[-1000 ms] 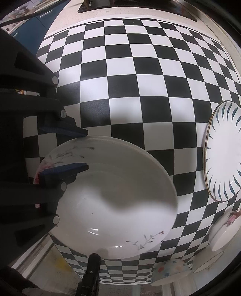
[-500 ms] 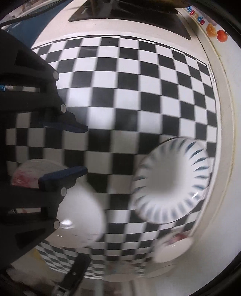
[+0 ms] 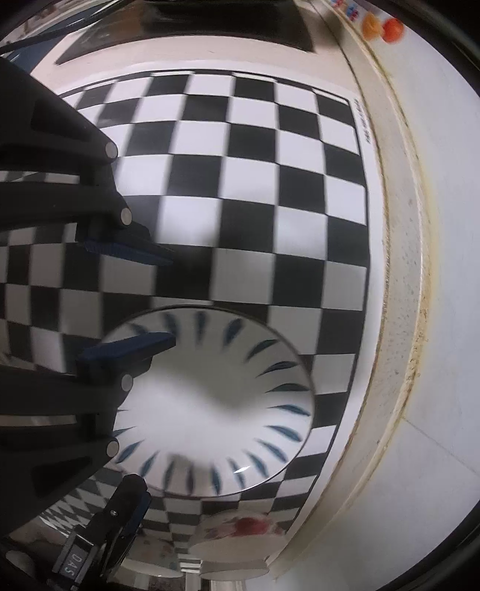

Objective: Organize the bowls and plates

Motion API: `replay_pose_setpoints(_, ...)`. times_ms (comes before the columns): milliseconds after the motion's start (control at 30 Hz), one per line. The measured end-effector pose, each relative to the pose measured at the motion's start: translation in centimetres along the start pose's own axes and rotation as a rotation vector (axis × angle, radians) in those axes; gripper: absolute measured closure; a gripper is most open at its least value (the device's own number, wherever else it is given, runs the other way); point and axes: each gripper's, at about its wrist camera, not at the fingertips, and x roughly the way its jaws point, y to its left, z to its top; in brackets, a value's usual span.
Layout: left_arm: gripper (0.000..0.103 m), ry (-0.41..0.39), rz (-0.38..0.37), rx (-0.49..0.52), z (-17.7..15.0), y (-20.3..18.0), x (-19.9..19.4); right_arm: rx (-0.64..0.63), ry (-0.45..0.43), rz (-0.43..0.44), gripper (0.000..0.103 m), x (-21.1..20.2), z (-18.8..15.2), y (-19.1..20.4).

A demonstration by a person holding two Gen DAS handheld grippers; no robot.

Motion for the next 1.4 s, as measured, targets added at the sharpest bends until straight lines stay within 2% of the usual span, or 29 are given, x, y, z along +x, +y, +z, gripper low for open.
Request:
replay_pose_setpoints(100, 0.068, 0.013, -0.004, 0.021, 1.8, -0.1, 1.0, 0.017, -0.002, -0.015, 0.038, 1.0, 1.5, 0.4)
replay_pose_setpoints(233, 0.069, 0.044, -0.029, 0.040, 3.7, -0.3, 2.3, 0.046, 0.012, -0.032, 0.061, 2.4, 2.7, 0.7)
replay_pose_setpoints(267, 0.077, 0.049, -0.043, 0.040, 4.0, -0.2, 2.6, 0.051, 0.015, -0.036, 0.065, 2.7, 2.9, 0.7)
replay_pose_setpoints(300, 0.081, 0.053, -0.052, 0.041, 4.2, -0.2, 2.8, 0.060, 0.020, -0.052, 0.069, 3.1, 3.1, 0.7)
replay_pose_setpoints(367, 0.087, 0.061, -0.084, 0.054, 4.5, -0.4, 3.1, 0.068, 0.011, -0.068, 0.075, 3.5, 3.1, 0.8)
replay_pose_setpoints(400, 0.087, 0.056, -0.072, 0.060, 4.6, -0.5, 3.0, 0.064, 0.010, -0.091, 0.081, 3.5, 3.2, 0.8)
replay_pose_setpoints(533, 0.087, 0.031, -0.048, 0.088, 4.4, -0.9, 2.8, 0.067, 0.017, -0.064, 0.085, 3.5, 2.9, 0.4)
replay_pose_setpoints(767, 0.087, 0.018, -0.049, 0.089, 2.2, -1.2, 1.1, 0.007, -0.007, -0.071, 0.088, 1.5, 1.6, 1.1)
replay_pose_setpoints(1100, 0.087, -0.069, -0.094, 0.097, -1.7, -0.1, -5.4, -0.036, -0.061, -0.025, 0.088, -3.0, -1.7, 1.9)
replay_pose_setpoints(1400, 0.087, -0.127, -0.118, 0.139, -6.3, -1.2, -10.0, -0.078, -0.114, 0.030, 0.089, -7.8, -6.9, 1.7)
